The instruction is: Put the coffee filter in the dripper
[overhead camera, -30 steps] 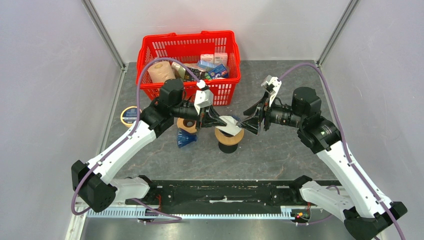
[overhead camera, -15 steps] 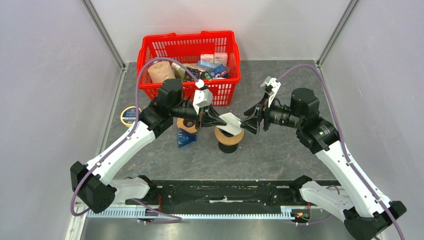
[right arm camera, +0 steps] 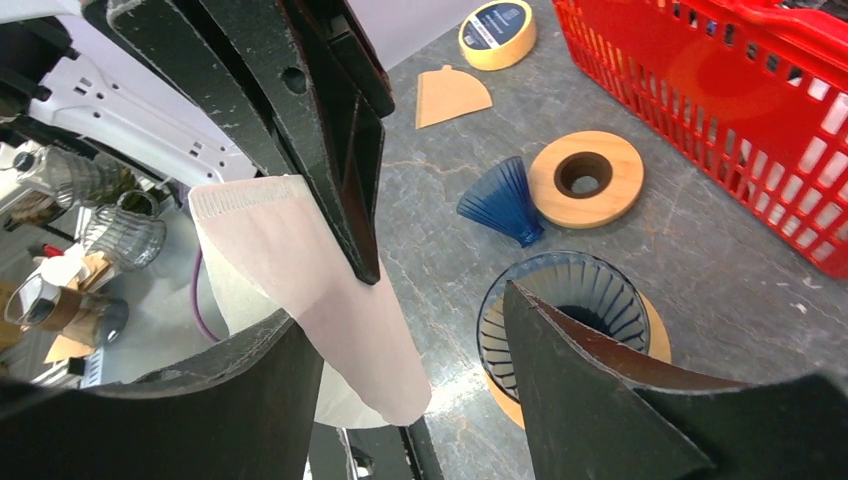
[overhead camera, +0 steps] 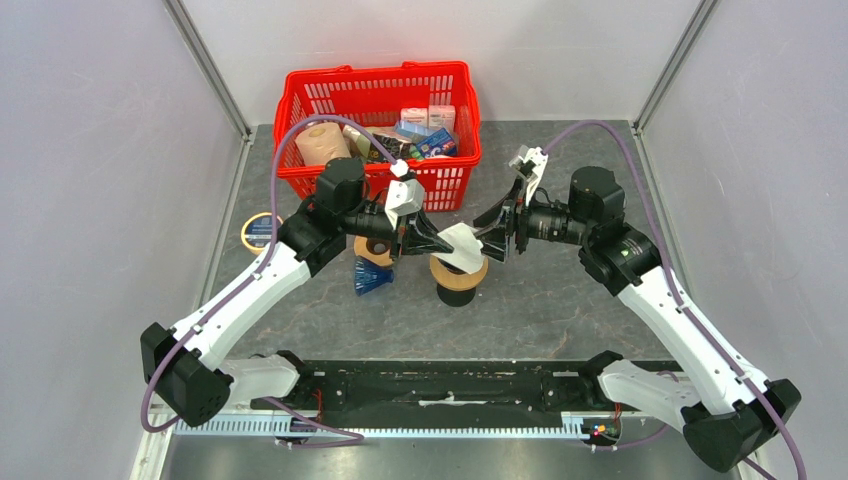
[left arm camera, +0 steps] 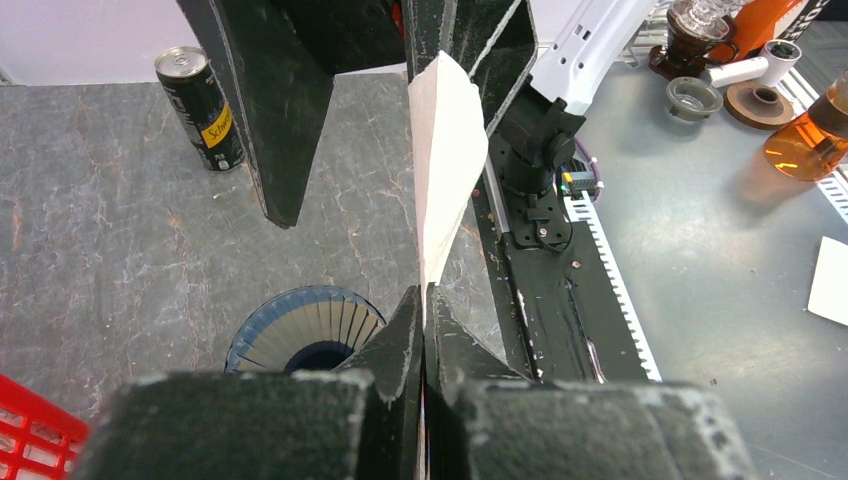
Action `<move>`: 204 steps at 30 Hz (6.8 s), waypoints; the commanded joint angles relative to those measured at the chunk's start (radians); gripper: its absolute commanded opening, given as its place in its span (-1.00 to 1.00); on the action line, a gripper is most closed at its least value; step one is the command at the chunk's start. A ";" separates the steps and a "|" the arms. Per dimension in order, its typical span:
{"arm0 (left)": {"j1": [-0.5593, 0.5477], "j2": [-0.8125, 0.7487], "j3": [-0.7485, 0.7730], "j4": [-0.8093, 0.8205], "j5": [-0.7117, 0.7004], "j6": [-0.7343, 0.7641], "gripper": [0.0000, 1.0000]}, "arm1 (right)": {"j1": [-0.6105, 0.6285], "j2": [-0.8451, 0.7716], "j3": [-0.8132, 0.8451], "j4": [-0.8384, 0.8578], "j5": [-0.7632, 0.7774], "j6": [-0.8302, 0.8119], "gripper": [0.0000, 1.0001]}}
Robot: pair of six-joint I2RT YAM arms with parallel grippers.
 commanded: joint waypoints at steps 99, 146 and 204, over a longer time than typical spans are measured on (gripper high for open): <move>-0.347 0.167 0.123 0.220 -1.376 -0.417 0.64 | 0.189 0.199 0.388 -0.421 1.033 0.452 -1.00; -0.367 0.200 0.143 0.225 -1.561 -0.248 -0.96 | 0.189 0.227 0.432 -0.550 1.010 0.171 -1.00; -0.281 0.063 0.059 -0.013 -0.995 -0.091 -0.05 | 0.182 0.251 0.512 -0.694 0.766 -0.101 -1.00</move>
